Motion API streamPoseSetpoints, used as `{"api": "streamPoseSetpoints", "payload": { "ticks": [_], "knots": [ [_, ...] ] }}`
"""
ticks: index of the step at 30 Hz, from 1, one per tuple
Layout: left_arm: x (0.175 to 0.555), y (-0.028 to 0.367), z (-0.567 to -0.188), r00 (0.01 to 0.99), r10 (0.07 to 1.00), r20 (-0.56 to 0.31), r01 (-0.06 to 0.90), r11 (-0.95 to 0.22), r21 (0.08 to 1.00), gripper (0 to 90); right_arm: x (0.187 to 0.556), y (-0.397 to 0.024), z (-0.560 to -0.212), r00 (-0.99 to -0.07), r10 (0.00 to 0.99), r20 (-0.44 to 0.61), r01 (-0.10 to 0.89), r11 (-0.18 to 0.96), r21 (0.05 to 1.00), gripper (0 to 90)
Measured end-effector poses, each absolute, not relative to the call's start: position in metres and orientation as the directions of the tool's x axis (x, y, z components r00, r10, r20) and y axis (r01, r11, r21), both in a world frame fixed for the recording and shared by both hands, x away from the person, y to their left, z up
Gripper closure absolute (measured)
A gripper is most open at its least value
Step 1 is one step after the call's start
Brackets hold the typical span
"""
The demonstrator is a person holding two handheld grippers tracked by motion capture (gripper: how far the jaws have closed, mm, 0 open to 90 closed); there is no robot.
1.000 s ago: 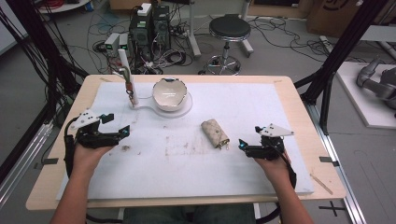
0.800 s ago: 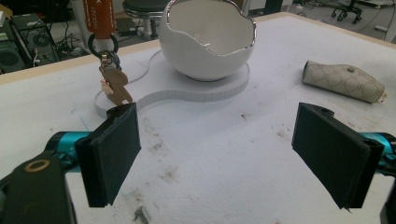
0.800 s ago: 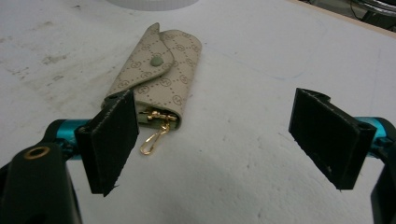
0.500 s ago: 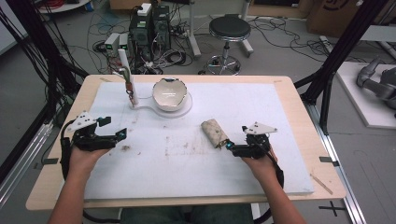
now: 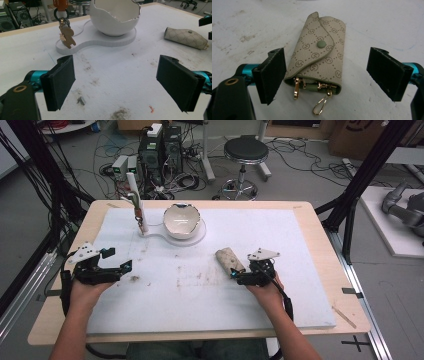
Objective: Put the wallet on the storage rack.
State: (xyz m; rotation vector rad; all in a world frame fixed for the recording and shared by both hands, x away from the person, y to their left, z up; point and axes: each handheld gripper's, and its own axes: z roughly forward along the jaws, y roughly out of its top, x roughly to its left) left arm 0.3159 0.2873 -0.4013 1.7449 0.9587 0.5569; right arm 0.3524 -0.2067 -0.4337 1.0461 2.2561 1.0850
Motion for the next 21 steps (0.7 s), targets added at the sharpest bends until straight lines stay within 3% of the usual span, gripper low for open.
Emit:
{"api": "streamPoseSetpoints", "payload": {
  "ticks": [21],
  "knots": [
    [0.319,0.283,-0.407,0.578,0.813,-0.072,0.364,-0.178,0.914,15.4,0.364,-0.187,-0.453,-0.616,0.787,-0.037,0.559,0.469,0.684,16.2]
  ]
}}
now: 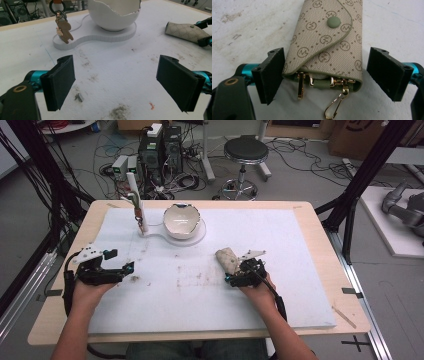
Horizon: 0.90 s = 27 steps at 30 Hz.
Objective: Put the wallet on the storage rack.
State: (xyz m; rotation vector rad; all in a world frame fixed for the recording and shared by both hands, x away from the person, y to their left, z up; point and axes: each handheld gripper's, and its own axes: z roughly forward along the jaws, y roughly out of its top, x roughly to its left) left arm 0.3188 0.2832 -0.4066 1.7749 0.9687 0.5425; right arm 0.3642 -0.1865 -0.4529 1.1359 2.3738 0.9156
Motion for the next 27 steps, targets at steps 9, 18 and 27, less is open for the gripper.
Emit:
{"api": "streamPoseSetpoints", "payload": {
  "ticks": [9,18,27],
  "knots": [
    [0.319,0.282,-0.406,0.58,0.812,-0.064,0.365,-0.189,0.912,15.4,0.362,-0.188,-0.452,-0.638,0.77,-0.028,0.544,0.476,0.691,26.3],
    [0.319,0.282,-0.407,0.584,0.809,-0.072,0.37,-0.186,0.91,15.5,0.362,-0.192,-0.449,-0.637,0.771,-0.012,0.551,0.467,0.692,35.8],
    [0.32,0.284,-0.404,0.589,0.804,-0.081,0.366,-0.177,0.914,15.6,0.354,-0.192,-0.435,-0.659,0.752,-0.032,0.495,0.465,0.734,36.4]
  ]
}}
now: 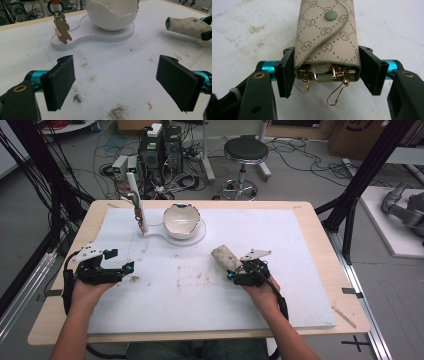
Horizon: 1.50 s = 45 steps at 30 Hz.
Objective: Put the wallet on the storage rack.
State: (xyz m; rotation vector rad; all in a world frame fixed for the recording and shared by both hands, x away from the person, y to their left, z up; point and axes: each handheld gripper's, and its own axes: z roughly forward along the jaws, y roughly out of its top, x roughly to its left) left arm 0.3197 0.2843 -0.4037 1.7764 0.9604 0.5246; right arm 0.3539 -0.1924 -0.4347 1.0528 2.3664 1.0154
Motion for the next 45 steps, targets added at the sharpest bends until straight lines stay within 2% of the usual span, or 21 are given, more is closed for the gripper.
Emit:
{"api": "streamPoseSetpoints", "payload": {
  "ticks": [7,18,34,45],
  "knots": [
    [0.321,0.286,-0.401,0.593,0.801,-0.087,0.36,-0.166,0.918,15.6,0.353,-0.188,-0.417,-0.686,0.727,-0.033,0.449,0.458,0.767,36.5],
    [0.324,0.286,-0.4,0.601,0.795,-0.089,0.355,-0.165,0.92,15.6,0.371,-0.163,-0.388,-0.708,0.705,-0.047,0.402,0.457,0.794,36.4],
    [0.321,0.29,-0.399,0.593,0.801,-0.084,0.355,-0.166,0.92,15.6,0.408,-0.121,-0.346,-0.746,0.657,-0.112,0.342,0.522,0.781,36.5],
    [0.319,0.292,-0.4,0.588,0.805,-0.083,0.355,-0.165,0.92,15.6,0.431,-0.094,-0.338,-0.759,0.638,-0.129,0.342,0.56,0.755,36.4]
  ]
}}
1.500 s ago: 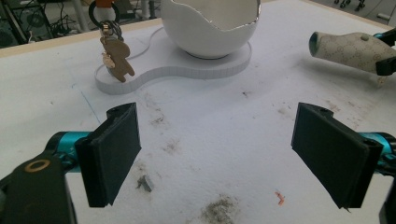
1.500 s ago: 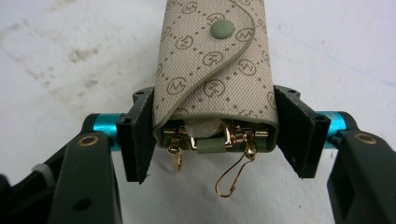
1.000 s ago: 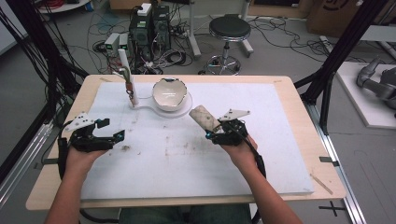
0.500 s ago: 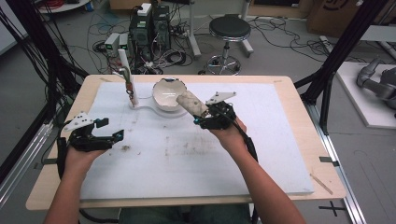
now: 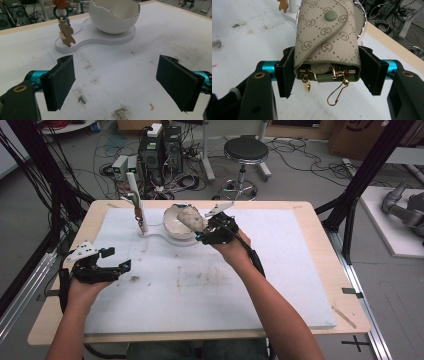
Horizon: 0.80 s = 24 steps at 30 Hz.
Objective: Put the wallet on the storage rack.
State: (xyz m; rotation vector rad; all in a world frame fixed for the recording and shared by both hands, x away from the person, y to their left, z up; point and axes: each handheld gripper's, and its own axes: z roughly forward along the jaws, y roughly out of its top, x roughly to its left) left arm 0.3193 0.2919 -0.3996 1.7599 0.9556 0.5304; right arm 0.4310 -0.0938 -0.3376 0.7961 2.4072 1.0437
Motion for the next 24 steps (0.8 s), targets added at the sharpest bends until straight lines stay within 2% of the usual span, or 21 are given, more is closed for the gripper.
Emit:
{"api": "streamPoseSetpoints", "payload": {
  "ticks": [8,24],
  "knots": [
    [0.32,0.293,-0.4,0.586,0.806,-0.087,0.357,-0.16,0.921,15.6,0.445,-0.068,-0.34,-0.775,0.613,-0.155,0.334,0.605,0.723,36.4],
    [0.32,0.295,-0.402,0.583,0.807,-0.09,0.364,-0.161,0.917,15.6,0.469,-0.048,-0.354,-0.775,0.61,-0.167,0.359,0.641,0.678,36.4]
  ]
}}
